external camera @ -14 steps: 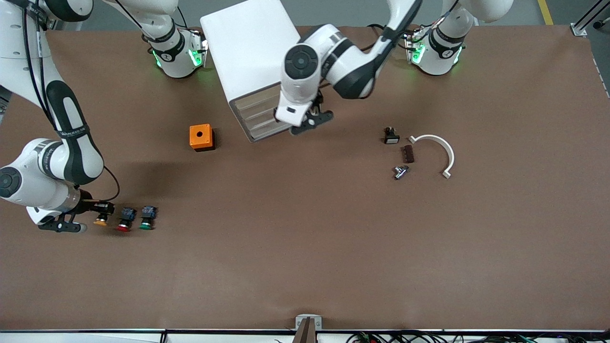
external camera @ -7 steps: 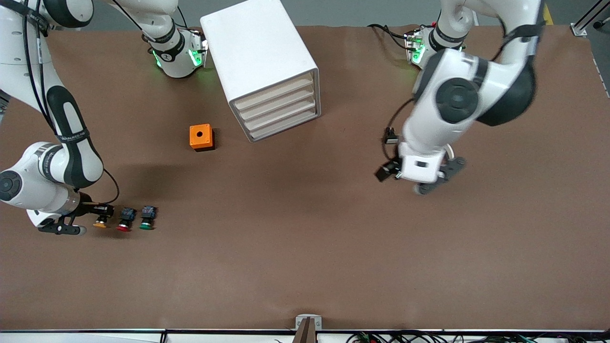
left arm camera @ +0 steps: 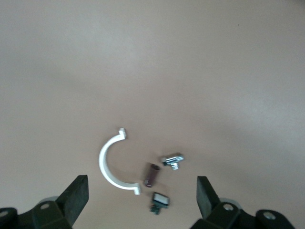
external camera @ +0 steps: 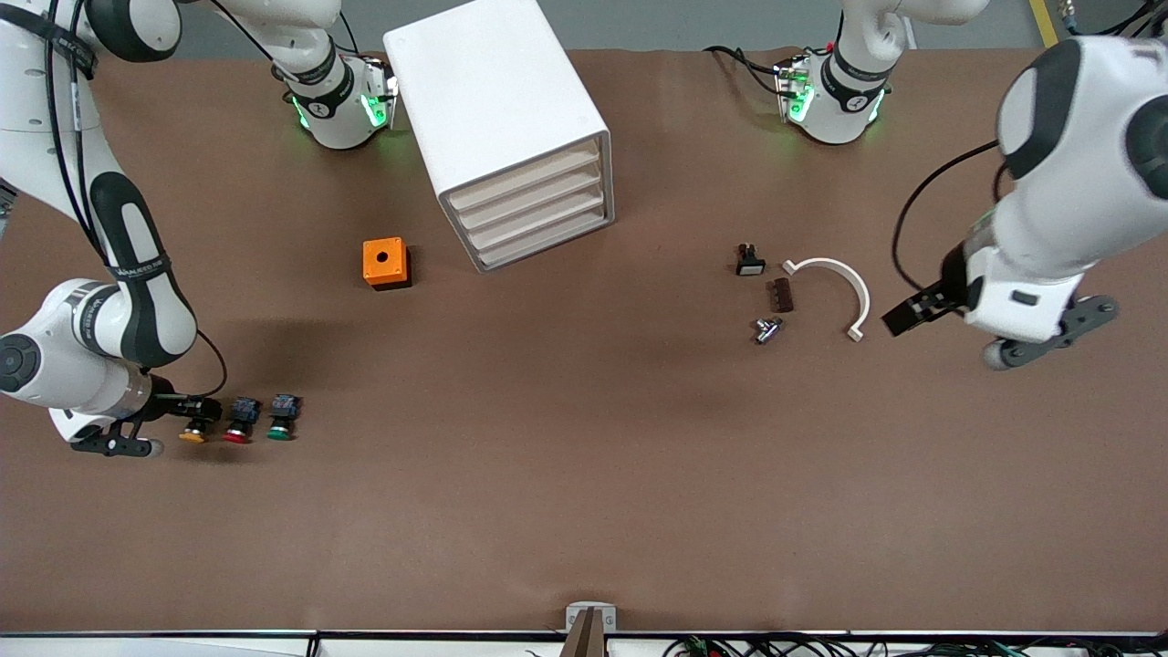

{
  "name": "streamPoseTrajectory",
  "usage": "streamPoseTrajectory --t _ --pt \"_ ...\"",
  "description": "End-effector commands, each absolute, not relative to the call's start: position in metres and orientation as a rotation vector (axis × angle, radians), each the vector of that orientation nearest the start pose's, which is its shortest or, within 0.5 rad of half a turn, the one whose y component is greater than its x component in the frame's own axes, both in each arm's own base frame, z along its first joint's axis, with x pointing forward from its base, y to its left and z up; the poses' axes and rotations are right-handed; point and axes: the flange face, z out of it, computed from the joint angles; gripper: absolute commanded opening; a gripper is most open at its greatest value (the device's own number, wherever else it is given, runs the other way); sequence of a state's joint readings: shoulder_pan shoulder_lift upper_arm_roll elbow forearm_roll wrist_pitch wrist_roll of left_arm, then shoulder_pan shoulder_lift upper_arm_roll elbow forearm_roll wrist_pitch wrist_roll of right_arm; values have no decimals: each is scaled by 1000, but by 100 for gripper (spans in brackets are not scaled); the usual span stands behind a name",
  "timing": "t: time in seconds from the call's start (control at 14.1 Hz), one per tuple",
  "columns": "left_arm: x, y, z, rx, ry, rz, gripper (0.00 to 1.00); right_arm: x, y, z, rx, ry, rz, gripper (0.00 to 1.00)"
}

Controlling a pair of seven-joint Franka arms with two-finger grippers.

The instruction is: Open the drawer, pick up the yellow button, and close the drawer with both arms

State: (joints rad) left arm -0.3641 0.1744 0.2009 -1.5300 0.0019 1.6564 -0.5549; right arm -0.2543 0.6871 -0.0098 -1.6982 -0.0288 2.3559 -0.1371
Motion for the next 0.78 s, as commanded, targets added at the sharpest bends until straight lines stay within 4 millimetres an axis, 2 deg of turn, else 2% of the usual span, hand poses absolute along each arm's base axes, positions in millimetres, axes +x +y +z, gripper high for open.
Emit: streamPoseTrajectory --t 0.0,0.28,0.35,0.5,0.71 --pt "585 -73 570 -3062 -420 54 100 653 -181 213 -3143 153 115 100" --pt "560 -40 598 -3104 -198 82 100 646 -172 285 -3120 182 190 100" --pt "553 -33 603 -3108 -144 101 100 642 -167 310 -3120 186 199 100" --pt "537 -34 609 -3107 -115 110 100 635 -151 354 -3118 219 229 100" --pt "515 -45 617 -3099 -83 95 100 620 -115 424 -3126 269 243 100"
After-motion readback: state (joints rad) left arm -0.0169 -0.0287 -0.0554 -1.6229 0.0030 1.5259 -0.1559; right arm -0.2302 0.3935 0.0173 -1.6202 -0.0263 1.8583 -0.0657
